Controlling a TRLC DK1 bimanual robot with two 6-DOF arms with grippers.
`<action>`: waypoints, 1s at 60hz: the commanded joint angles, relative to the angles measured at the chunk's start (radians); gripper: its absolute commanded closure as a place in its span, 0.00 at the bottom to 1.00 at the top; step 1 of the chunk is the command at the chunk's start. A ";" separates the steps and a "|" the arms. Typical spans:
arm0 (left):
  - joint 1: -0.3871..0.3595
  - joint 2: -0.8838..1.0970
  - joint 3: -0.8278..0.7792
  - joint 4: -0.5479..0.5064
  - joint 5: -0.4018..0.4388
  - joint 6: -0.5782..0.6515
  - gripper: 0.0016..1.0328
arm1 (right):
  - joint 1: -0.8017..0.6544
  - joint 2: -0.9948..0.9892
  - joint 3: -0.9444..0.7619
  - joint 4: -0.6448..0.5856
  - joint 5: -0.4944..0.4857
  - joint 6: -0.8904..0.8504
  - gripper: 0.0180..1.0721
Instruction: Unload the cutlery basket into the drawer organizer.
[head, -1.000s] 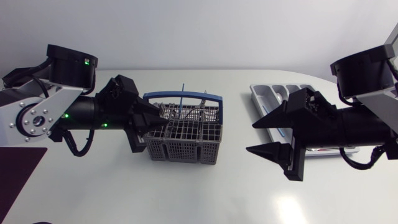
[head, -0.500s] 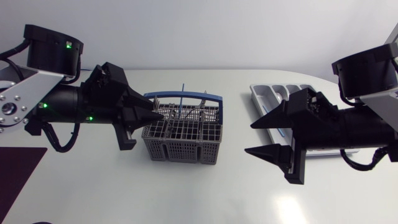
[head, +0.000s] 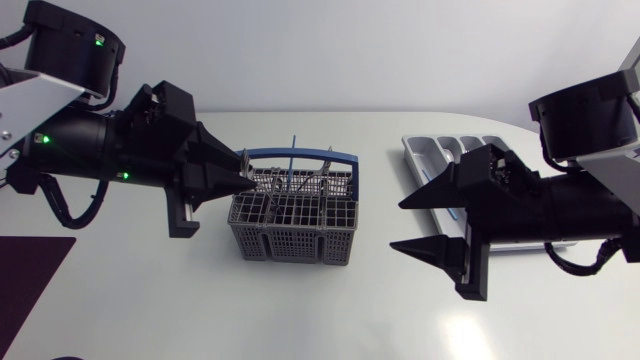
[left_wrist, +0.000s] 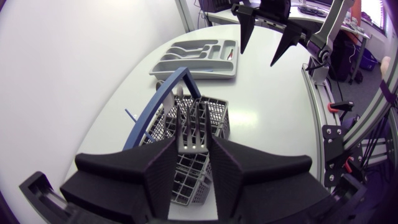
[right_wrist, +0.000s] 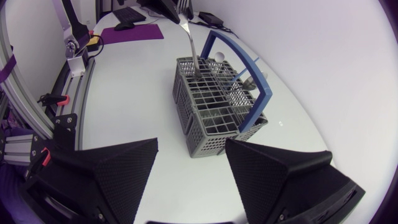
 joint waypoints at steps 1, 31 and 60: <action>0.011 0.010 0.042 -0.037 0.017 0.049 0.94 | 0.010 -0.006 -0.024 -0.015 0.006 0.007 0.25; 0.040 -0.013 0.062 -0.057 0.019 0.055 0.94 | 0.087 0.010 -0.016 0.000 0.040 0.044 0.23; 0.038 -0.014 0.103 -0.094 0.020 0.039 0.94 | 0.222 0.137 0.031 0.114 0.125 0.147 0.20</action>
